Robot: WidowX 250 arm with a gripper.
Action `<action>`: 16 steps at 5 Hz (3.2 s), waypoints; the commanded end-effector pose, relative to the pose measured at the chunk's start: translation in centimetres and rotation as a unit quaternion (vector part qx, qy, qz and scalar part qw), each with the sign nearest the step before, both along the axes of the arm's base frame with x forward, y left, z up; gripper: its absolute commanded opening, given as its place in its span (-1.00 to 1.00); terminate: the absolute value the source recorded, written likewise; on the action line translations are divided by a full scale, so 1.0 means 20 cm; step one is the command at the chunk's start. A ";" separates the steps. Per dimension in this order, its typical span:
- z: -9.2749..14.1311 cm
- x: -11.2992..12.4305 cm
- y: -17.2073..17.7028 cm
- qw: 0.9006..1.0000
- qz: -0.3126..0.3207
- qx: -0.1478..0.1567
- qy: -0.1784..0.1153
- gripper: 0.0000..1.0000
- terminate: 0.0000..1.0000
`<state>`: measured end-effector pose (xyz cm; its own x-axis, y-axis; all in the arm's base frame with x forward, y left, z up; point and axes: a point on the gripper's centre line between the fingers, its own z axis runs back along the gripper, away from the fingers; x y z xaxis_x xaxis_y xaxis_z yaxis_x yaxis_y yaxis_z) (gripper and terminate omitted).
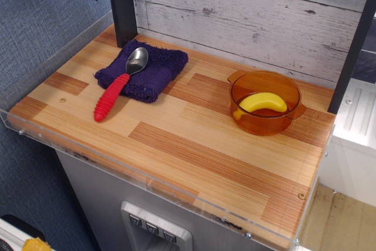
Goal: Move spoon to front right table edge parallel to front
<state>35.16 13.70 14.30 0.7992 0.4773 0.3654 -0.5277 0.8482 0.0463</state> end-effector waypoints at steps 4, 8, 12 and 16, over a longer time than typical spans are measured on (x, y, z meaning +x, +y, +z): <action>-0.16 -0.21 -0.01 0.997 -0.048 -0.008 0.056 1.00 -1.00; -0.51 -0.30 -0.06 0.987 -0.114 0.002 0.114 1.00 -1.00; -0.63 -0.31 -0.02 0.982 -0.145 0.009 0.122 -1.00 -1.00; -0.47 -0.31 0.01 0.983 -0.140 0.033 0.112 -1.00 -1.00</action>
<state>28.27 13.47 3.04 0.9680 0.2176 0.1251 -0.2386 0.9525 0.1891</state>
